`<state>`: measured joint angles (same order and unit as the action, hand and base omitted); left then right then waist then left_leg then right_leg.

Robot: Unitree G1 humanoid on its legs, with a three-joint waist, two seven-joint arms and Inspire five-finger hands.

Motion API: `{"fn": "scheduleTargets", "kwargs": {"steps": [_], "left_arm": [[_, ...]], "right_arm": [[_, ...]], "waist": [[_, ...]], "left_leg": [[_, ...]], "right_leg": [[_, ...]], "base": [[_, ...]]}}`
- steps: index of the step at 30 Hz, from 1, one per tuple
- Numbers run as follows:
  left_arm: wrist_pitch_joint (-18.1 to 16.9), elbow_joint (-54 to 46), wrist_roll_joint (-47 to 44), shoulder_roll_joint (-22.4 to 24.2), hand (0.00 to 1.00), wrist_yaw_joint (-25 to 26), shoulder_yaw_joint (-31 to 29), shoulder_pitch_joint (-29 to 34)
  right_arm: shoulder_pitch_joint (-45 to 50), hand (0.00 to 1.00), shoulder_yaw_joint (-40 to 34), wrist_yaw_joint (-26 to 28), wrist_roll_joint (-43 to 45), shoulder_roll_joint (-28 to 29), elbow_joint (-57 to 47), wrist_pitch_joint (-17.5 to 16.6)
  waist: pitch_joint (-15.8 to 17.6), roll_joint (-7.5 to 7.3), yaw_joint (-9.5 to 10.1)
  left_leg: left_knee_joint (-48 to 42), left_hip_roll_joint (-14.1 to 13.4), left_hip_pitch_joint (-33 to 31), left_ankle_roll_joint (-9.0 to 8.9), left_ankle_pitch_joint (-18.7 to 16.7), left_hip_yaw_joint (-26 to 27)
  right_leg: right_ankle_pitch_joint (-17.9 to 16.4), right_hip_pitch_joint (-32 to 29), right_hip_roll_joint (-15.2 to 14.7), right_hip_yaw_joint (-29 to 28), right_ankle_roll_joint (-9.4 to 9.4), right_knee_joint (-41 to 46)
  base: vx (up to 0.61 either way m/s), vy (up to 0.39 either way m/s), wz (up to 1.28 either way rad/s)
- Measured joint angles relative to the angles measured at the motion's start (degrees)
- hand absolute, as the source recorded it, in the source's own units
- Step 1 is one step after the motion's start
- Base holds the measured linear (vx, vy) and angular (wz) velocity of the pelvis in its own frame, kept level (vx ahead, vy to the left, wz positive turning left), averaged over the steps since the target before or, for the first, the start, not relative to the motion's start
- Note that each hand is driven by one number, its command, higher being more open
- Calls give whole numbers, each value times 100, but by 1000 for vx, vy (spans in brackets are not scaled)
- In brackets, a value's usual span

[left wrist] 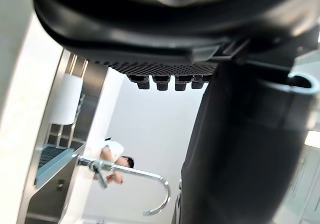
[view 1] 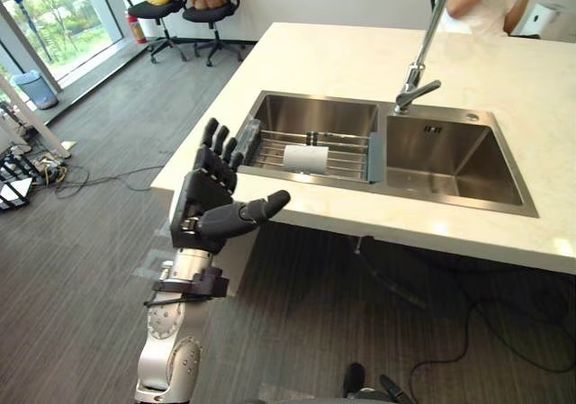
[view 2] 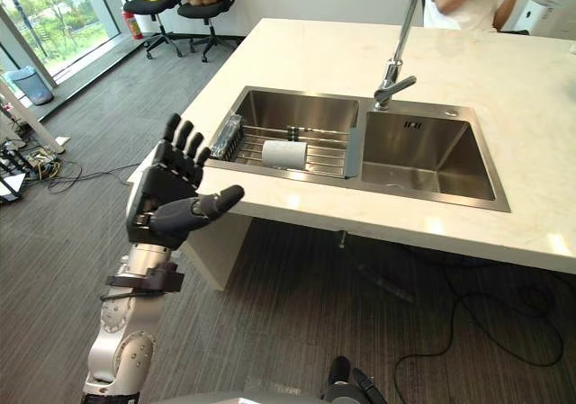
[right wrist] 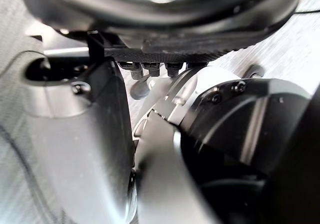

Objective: Walk over to the sink, pick up the cup, carry it to the dishwasher, place the cup inside the dishwasher, then close the dishwasher door

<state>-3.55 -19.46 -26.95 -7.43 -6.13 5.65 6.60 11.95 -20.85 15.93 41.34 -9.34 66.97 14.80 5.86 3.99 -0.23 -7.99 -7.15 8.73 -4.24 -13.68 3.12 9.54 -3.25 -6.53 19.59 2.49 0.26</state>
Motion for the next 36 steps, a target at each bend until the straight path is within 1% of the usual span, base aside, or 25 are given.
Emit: {"fn": "scheduleTargets", "kwargs": {"steps": [2, 3, 4, 5, 6, 7, 8, 9, 10, 11, 12, 13, 14, 15, 16, 18, 24, 25, 28, 30, 32, 33, 34, 35, 36], "left_arm": [[135, 257, 54, 10, 100, 19, 130, -166], [199, 479, 221, 53, 100, 148, 194, -281], [298, 688, 385, 88, 100, 332, 182, -343], [354, 772, 484, 59, 100, 441, 215, -446], [458, 928, 702, 150, 100, 649, 295, -488], [502, 1017, 918, 194, 100, 759, 319, -385], [504, 1052, 1014, 191, 100, 803, 341, -366], [496, 1062, 1123, 190, 100, 829, 356, -367], [435, 1059, 1175, 189, 100, 832, 353, -369], [402, 1056, 1257, 189, 100, 832, 353, -367], [357, 1025, 1414, 190, 100, 841, 352, -364], [324, 989, 1542, 190, 100, 863, 352, -362], [256, 880, 1866, 191, 100, 933, 345, -362], [183, 778, 2158, 193, 100, 1034, 332, -364], [179, 732, 2236, 194, 100, 1069, 326, -366], [211, 576, 2368, 181, 100, 1115, 256, -367], [412, 296, 2371, 179, 100, 1101, 272, -260], [440, 203, 2364, 177, 100, 1076, 282, -257], [448, 86, 2283, 173, 100, 906, 433, -239], [449, 10, 2126, 175, 100, 707, 511, -152], [421, -141, 2066, 168, 100, 498, 622, -46], [348, -77, 2067, 160, 100, 341, 621, -34], [310, -30, 2086, 106, 100, 282, 628, -12], [259, 7, 2119, 58, 100, 209, 672, 0], [97, 121, 2123, -69, 100, 71, 668, -9]], "right_arm": [[-10, 100, -27, -32, -5, 54, -93, -190], [0, 100, -13, -47, -28, 54, -196, -285], [31, 100, 62, -59, -87, 43, -254, -392], [48, 100, 121, -67, -147, 46, -272, -462], [63, 100, 142, -112, -295, -78, -301, -532], [93, 100, 170, -112, -453, -198, -332, -573], [93, 100, 238, -111, -514, -224, -344, -596], [74, 100, 288, -112, -555, -315, -344, -609], [26, 100, 293, -108, -550, -339, -339, -610], [1, 100, 291, -105, -549, -334, -331, -611], [-8, 100, 300, -145, -564, -340, -290, -614], [-13, 100, 300, -151, -588, -353, -270, -610], [-27, 100, 290, -137, -686, -387, -271, -612], [-80, 100, 271, -138, -728, -393, -269, -609], [-97, 100, 260, -140, -732, -395, -265, -608], [-161, 100, 66, -170, -713, -305, -148, -603], [-45, 100, -453, -190, -670, -151, 69, -611], [-34, 100, -549, -185, -670, -126, 72, -612], [5, 100, -614, -190, -668, -157, 69, -630], [21, 100, -612, -213, -649, -172, 67, -632], [96, 100, -614, -272, -449, -179, 66, -646], [95, 100, -610, -322, -180, -164, 20, -709], [96, 100, -583, -321, -52, -154, -49, -735], [66, 100, -583, -317, -45, -144, -92, -761], [15, 100, -570, -319, -95, -50, -103, -779]], "waist": [[5, 91, -95], [7, 226, -100], [-3, 292, -89], [47, 274, -124], [164, 506, -176], [229, 556, -189], [262, 544, -194], [280, 549, -174], [308, 507, -84], [315, 479, -25], [304, 439, 94], [301, 434, 111], [290, 451, 86], [283, 462, 94], [271, 479, 95], [182, 360, 86], [144, 228, 123], [120, 185, 155], [92, 45, 202], [34, -84, 209], [19, -162, 228], [20, -195, 233], [19, -201, 230], [4, -163, 210], [-58, -172, 208]], "left_leg": [[-93, -109, 27, 102, -93, 179], [-244, -282, 71, 377, -276, 398], [-971, -480, 35, 596, -335, 762], [-1984, -655, -381, 590, -363, 863], [-3708, -1090, -1024, 723, -30, 813], [-4574, -1213, -1319, 650, 747, 659], [-4820, -1188, -1420, 580, 915, 626], [-5077, -1117, -1683, 476, 668, 649], [-4937, -969, -1854, 348, 411, 733], [-4715, -893, -1877, 326, 329, 811], [-3946, -769, -1844, 320, 293, 1037], [-3456, -719, -1797, 317, 303, 1148], [-2434, -600, -1717, 285, 449, 1205], [-1363, -456, -1548, 245, 976, 1144], [-952, -390, -1445, 212, 1420, 1102], [-24, -160, -1004, 97, 1604, 1020], [613, 218, -563, 115, 1617, 979], [724, 293, -524, 145, 1637, 933], [965, 556, -456, 198, 1716, 788], [1013, 774, -397, 234, 1683, 671], [895, 917, -418, 320, 1565, 508], [961, 936, -332, 390, 1567, 468], [1031, 895, -242, 421, 1589, 455], [1049, 787, -192, 449, 1618, 466], [1003, 675, -259, 441, 1598, 491]], "right_leg": [[-263, -204, -7, -31, -20, 501], [-591, -355, 36, 167, -142, 1048], [-1152, -284, 198, 342, -330, 1622], [-1453, -128, 225, 407, -355, 1607], [-1505, 235, 369, 571, -392, 1471], [-1587, 551, 400, 489, -400, 1365], [-1627, 677, 355, 450, -383, 1326], [-1679, 846, 257, 428, -363, 1245], [-1673, 977, 165, 368, -334, 1098], [-1646, 1047, 128, 331, -296, 1002], [-1564, 1159, 51, 296, -182, 834], [-1550, 1210, 31, 297, -161, 765], [-1531, 1255, 21, 305, -129, 685], [-1525, 1238, 25, 259, -115, 671], [-1529, 1230, 40, 242, -101, 672], [-1536, 1234, -74, 225, 88, 571], [-1576, 1463, -378, 483, 327, 577], [-1738, 1401, -484, 588, 427, 777], [-2166, 1199, -836, 755, 514, 1407], [-2405, 1203, -1113, 913, 490, 1707], [-2477, 1163, -1312, 1052, 343, 2156], [-2382, 913, -1501, 993, 131, 2813], [-2222, 753, -1534, 862, -135, 3175], [-2152, 596, -1512, 720, -310, 3440], [-2313, 500, -1348, 575, -174, 3090]], "base": [[36, -45, -25], [156, -72, -51], [200, -81, -41], [254, -137, -14], [242, -122, -1], [315, -101, -7], [295, -15, -12], [360, -17, -14], [279, -16, -21], [265, -9, -34], [205, 2, -25], [269, 27, -11], [347, 73, -6], [300, 96, -9], [291, 125, -21], [233, 117, -11], [104, 92, 13], [-21, 17, 20], [-61, 19, 36], [-22, 69, 44], [57, 59, 39], [67, 58, 16], [59, 47, 6], [72, 50, -6], [62, 20, -10]]}}
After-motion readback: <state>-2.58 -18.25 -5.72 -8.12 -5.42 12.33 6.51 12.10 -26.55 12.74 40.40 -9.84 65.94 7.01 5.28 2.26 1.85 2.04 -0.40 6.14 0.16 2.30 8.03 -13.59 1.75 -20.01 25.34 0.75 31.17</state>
